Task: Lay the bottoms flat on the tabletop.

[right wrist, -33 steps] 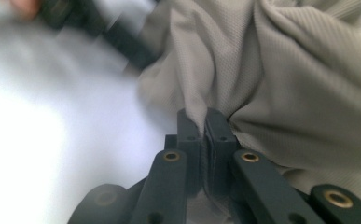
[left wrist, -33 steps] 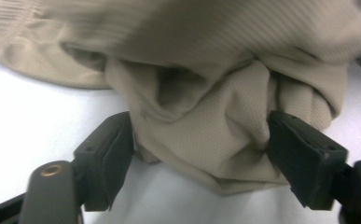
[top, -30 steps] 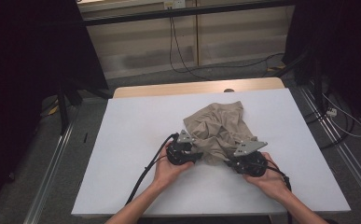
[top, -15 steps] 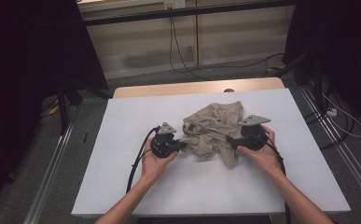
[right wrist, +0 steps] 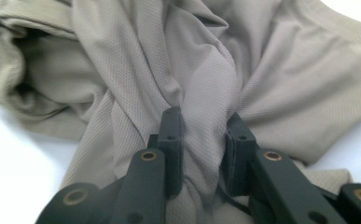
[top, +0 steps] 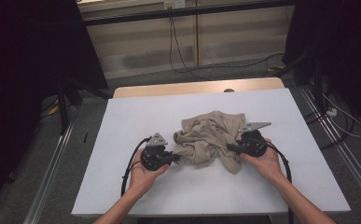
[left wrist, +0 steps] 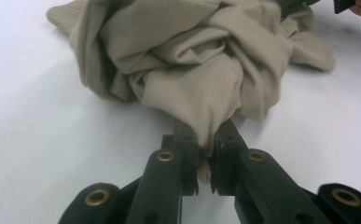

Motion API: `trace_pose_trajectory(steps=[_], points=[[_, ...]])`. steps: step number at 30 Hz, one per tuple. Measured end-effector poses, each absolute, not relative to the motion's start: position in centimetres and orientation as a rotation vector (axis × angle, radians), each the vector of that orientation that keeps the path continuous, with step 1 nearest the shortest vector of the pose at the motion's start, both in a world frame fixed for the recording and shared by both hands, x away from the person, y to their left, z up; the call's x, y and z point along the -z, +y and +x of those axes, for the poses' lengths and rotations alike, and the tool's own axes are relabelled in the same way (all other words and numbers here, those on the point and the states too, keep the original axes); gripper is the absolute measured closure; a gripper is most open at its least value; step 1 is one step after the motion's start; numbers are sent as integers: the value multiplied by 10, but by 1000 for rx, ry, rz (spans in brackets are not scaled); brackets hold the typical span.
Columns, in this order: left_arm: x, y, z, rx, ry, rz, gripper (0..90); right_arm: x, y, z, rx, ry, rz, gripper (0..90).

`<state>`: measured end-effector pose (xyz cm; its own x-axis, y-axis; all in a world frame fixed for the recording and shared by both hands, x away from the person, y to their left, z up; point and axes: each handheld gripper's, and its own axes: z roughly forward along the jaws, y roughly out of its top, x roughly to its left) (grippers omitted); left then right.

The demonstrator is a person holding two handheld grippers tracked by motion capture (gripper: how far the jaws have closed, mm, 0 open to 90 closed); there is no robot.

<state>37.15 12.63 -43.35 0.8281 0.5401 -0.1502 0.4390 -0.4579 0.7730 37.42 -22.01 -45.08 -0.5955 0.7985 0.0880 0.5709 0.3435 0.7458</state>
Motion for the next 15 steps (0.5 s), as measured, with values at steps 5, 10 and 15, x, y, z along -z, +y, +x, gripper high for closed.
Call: trace_pose_trajectory(steps=[5,10,15], points=[[433,144,346,-95,700,2127,834,448,-215,340,-1128,2380,1145,737],[428,156,319,-72,670,2118,834,444,-218,306,-1149,2413,1099,737],[430,166,305,-64,692,2096,820,439,-223,280,-1137,2394,1066,702]])
